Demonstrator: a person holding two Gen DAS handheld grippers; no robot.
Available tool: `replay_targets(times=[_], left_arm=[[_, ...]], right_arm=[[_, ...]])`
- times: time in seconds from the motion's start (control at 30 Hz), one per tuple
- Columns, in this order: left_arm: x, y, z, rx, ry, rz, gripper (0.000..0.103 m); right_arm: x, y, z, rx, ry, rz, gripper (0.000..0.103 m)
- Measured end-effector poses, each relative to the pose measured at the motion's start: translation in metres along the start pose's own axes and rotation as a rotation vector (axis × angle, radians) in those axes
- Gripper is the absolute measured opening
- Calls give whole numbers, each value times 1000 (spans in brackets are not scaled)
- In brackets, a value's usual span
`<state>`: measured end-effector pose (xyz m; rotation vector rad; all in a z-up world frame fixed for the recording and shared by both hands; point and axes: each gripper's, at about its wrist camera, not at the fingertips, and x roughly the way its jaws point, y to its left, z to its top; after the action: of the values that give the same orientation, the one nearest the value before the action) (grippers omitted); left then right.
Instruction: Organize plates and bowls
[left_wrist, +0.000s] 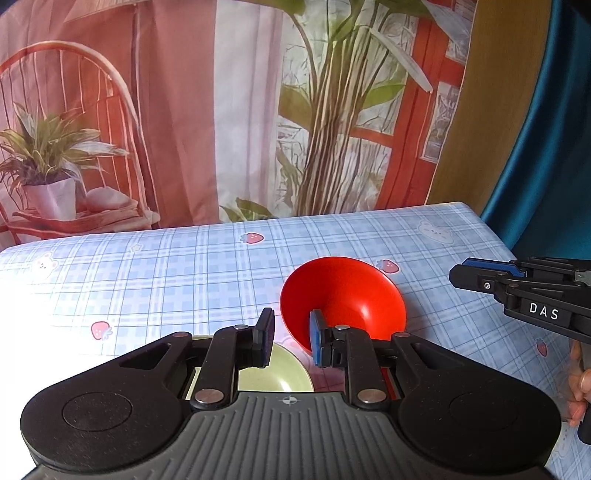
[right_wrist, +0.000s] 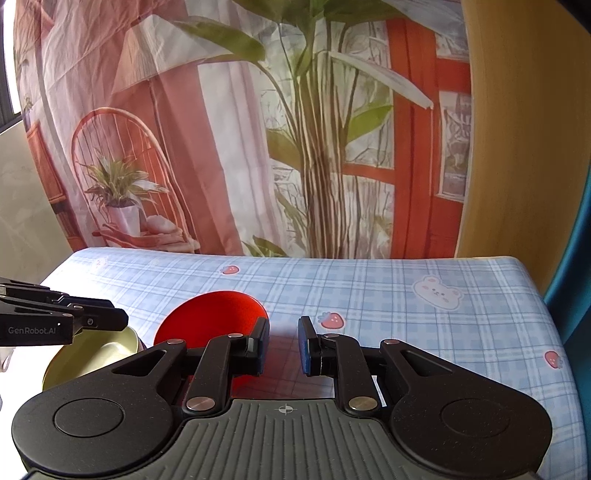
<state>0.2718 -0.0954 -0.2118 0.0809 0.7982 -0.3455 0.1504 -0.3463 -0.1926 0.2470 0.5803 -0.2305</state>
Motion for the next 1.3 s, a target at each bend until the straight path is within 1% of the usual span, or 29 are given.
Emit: replay_targets(times=[0.17, 0.27, 0.3, 0.47, 0.63, 0.9, 1.0, 1.23, 1.3], left_arm=[[16, -1, 3, 3, 25, -2, 23], [25, 0, 5, 9, 33, 6, 35], [28, 0, 6, 11, 32, 10, 36], [44, 1, 13, 40, 40, 23, 36], [61, 2, 19, 64, 64, 46, 36], [71, 4, 17, 73, 92, 41, 36], [72, 4, 18, 70, 95, 34, 36], [71, 6, 16, 58, 100, 22, 34], [70, 7, 16, 48, 101, 13, 29]], right_arm=[[13, -2, -3, 23, 27, 7, 18], [22, 0, -4, 34, 43, 18, 22], [25, 1, -4, 35, 48, 21, 22], [43, 6, -4, 47, 77, 34, 23], [54, 9, -6, 63, 99, 46, 23], [65, 12, -8, 46, 133, 58, 22], [67, 11, -10, 50, 142, 58, 12], [67, 9, -13, 70, 139, 67, 11], [67, 7, -14, 76, 141, 66, 10]])
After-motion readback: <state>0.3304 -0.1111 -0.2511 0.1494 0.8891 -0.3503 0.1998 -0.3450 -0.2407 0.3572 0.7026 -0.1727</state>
